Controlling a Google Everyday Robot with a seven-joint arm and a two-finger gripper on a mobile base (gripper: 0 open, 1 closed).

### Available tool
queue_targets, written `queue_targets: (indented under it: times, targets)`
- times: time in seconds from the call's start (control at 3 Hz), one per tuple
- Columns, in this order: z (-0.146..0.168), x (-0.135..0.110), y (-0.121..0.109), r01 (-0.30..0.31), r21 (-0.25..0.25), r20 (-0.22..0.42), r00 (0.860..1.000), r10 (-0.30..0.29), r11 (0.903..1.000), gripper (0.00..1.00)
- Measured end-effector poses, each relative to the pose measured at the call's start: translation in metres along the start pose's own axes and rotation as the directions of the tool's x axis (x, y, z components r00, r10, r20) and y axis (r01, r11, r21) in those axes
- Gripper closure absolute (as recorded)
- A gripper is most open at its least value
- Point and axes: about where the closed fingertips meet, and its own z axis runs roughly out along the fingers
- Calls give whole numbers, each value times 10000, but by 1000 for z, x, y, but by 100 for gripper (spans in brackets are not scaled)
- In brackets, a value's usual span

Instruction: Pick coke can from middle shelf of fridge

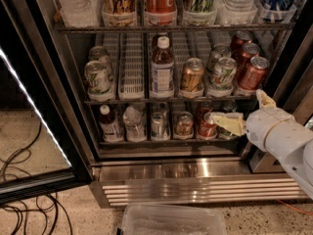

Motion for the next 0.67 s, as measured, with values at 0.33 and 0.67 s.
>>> queue_targets:
  times: [0.33,0.67]
  targets:
    - [4,-1,-8,35,401,220,9997,-44,9992,20]
    - [7,-4,-18,141,837,410,9990,-175,9964,22]
